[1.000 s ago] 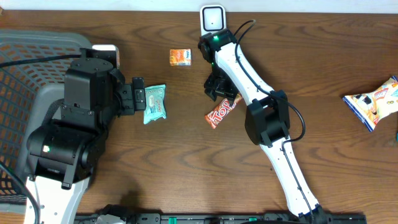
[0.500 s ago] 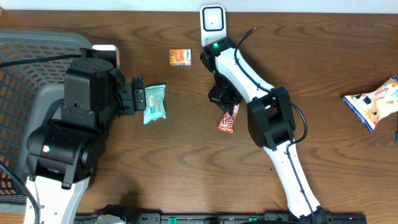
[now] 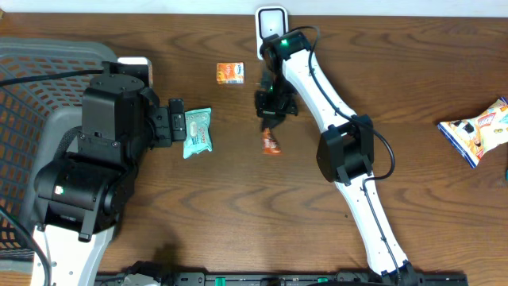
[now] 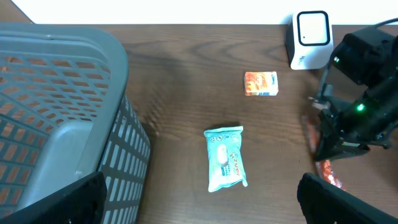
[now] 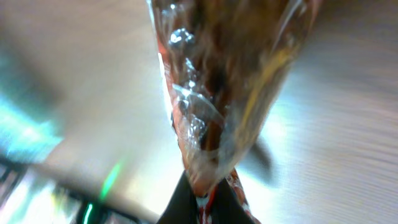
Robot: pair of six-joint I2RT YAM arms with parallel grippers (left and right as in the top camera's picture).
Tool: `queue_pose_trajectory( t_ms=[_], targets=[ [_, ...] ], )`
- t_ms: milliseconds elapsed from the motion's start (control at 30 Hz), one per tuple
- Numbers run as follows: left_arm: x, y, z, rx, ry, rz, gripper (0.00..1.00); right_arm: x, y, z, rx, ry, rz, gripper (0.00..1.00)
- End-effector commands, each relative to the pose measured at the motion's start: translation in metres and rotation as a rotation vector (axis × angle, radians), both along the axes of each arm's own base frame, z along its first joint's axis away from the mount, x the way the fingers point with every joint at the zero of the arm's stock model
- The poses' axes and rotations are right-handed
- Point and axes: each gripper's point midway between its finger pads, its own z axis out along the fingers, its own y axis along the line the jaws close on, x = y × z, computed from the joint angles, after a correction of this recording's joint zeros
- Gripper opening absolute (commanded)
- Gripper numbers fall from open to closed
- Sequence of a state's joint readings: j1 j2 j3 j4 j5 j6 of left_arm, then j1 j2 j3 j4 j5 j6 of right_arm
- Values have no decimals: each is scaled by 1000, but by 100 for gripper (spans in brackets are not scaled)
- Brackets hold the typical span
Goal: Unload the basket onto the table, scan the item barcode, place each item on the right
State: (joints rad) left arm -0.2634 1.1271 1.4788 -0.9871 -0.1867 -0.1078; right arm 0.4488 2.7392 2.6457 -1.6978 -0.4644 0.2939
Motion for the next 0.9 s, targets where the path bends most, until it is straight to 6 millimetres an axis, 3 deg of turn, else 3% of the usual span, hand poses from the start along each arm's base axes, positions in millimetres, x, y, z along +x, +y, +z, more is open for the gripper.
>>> queue_pose_trajectory(
  t_ms=[0,133,267,500,667,867],
  targets=[
    [1,3,-1,8,2,11,98,-14,62,52,609,-78,281,1],
    [1,3,-1,8,2,11,98,-16,73,68,761,-116,324,1],
    [1,3,-1,8,2,11,98,-17,88,97,994,-183,354,1],
    [1,3,-1,8,2,11,98,-16,96,118,1148,-231,351,1],
    [1,3,-1,8,2,11,98,-12,101,147,1304,-221,269,1],
    [1,3,-1,8,2,11,98,-13,103,150,1327,-237,278,1]
  ],
)
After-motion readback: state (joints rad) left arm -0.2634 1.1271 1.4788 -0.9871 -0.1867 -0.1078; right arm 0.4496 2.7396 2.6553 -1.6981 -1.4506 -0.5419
